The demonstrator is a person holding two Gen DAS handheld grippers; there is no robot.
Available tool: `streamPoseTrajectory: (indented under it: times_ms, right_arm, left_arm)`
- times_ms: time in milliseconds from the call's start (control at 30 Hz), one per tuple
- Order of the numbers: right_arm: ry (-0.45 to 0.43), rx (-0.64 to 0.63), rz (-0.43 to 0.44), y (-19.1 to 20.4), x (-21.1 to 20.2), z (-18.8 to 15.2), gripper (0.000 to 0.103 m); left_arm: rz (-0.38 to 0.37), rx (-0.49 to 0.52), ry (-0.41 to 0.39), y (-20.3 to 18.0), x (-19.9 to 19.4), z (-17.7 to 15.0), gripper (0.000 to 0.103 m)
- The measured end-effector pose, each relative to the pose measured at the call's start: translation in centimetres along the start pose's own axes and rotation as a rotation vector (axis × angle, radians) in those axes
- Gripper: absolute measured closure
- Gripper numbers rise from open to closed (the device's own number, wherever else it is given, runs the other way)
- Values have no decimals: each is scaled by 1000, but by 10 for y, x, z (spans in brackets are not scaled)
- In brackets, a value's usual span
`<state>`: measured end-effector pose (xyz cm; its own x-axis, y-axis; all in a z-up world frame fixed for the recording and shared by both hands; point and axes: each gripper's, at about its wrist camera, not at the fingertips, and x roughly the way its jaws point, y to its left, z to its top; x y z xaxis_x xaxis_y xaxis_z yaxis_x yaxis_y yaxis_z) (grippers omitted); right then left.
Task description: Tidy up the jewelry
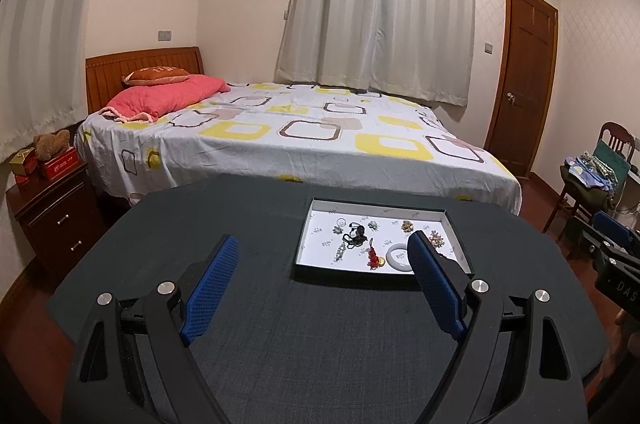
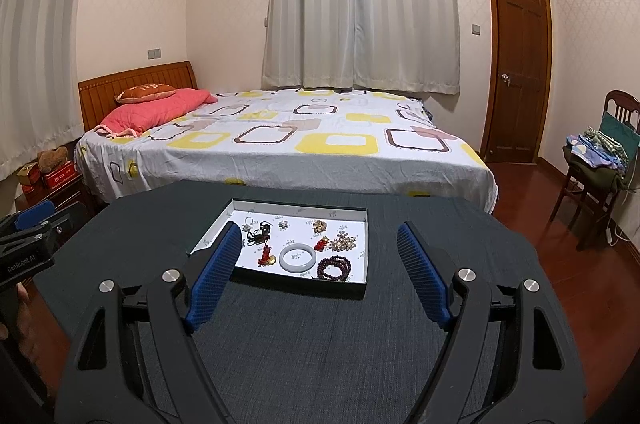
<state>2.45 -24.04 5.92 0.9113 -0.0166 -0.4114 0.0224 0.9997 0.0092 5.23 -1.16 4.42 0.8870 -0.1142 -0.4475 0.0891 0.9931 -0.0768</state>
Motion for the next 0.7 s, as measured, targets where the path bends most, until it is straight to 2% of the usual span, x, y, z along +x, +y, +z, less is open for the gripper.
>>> streamPoseTrajectory:
  times_ms: [700]
  right_arm:
    - [-1, 0, 0, 1, 0, -1, 25]
  left_arm:
    - [17, -10, 0, 6, -4, 5, 19]
